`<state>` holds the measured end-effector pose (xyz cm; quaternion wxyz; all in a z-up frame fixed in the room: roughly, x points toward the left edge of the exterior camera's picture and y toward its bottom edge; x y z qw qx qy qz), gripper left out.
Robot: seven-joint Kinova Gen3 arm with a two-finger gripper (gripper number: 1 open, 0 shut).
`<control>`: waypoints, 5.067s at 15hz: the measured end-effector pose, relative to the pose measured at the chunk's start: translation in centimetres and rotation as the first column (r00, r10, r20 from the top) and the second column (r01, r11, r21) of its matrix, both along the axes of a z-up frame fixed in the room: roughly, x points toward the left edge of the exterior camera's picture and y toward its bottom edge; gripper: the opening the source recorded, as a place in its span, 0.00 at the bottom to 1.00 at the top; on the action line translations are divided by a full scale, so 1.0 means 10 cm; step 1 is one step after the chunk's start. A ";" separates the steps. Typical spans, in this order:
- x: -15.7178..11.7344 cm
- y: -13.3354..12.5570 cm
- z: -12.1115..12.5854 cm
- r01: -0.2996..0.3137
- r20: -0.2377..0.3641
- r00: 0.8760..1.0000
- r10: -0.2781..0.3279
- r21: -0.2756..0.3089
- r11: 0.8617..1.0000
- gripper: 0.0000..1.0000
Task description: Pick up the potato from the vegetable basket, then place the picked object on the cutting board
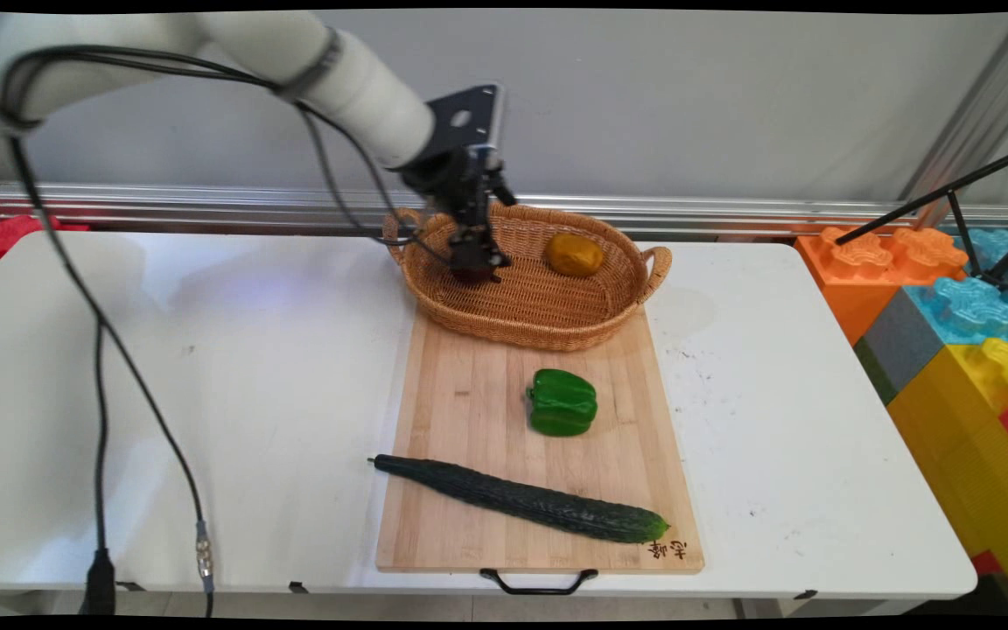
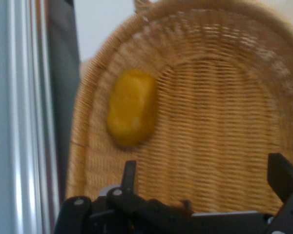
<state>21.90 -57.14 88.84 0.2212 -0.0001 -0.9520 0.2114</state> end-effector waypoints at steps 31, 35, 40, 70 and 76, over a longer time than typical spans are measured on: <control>-1.03 -0.78 -1.14 0.086 0.152 0.986 -0.065 -0.134 0.987 0.00; -1.00 -0.56 -0.75 0.042 0.153 0.988 -0.018 -0.158 0.986 0.00; -0.99 -0.09 -0.13 -0.009 0.155 0.987 0.035 -0.161 0.987 0.00; -0.15 1.29 -0.80 0.064 0.165 0.982 -0.093 0.176 0.982 0.00; -0.20 1.27 -0.87 0.094 0.145 0.982 -0.122 0.185 0.978 1.00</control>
